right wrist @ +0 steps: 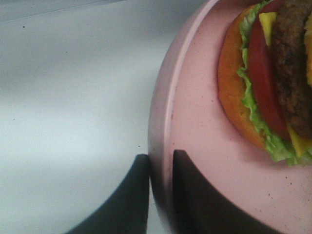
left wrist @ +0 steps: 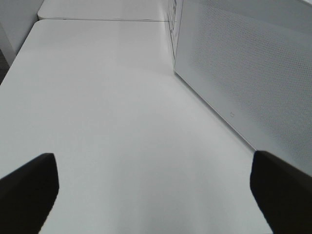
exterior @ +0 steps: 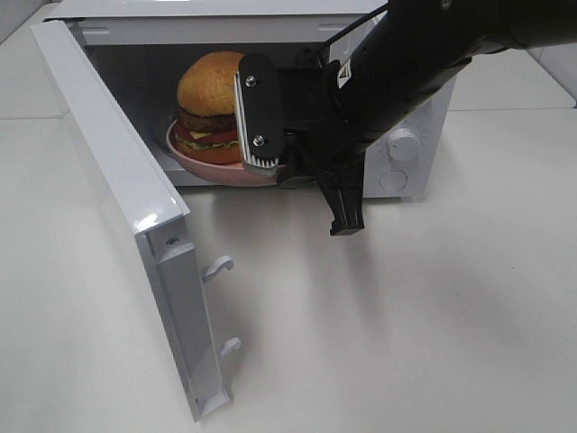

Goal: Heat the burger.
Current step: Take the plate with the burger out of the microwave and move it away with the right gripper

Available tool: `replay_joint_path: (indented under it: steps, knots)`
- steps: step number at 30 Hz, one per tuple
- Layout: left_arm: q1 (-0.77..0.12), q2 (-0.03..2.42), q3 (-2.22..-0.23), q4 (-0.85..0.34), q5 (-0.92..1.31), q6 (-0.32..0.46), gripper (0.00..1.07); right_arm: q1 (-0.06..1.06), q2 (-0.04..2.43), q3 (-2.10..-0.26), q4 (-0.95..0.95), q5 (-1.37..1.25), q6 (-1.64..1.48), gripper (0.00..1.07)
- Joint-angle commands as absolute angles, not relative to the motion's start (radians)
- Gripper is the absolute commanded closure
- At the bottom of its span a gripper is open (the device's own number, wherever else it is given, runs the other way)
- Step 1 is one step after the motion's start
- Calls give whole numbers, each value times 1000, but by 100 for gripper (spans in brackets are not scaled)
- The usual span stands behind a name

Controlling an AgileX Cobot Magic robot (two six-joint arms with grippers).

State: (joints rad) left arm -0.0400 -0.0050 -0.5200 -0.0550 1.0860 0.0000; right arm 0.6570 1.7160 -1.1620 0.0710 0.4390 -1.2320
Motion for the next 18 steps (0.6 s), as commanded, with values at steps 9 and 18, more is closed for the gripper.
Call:
replay_joint_path:
  steps: [9,18]
  knots:
    - [-46,-10,-516,-58,1072,0,6,642,1560,-1047,55,319,-1208,107]
    - [-46,-10,-516,-58,1072,0,6,647,1455,-961,52,302,-1221,107]
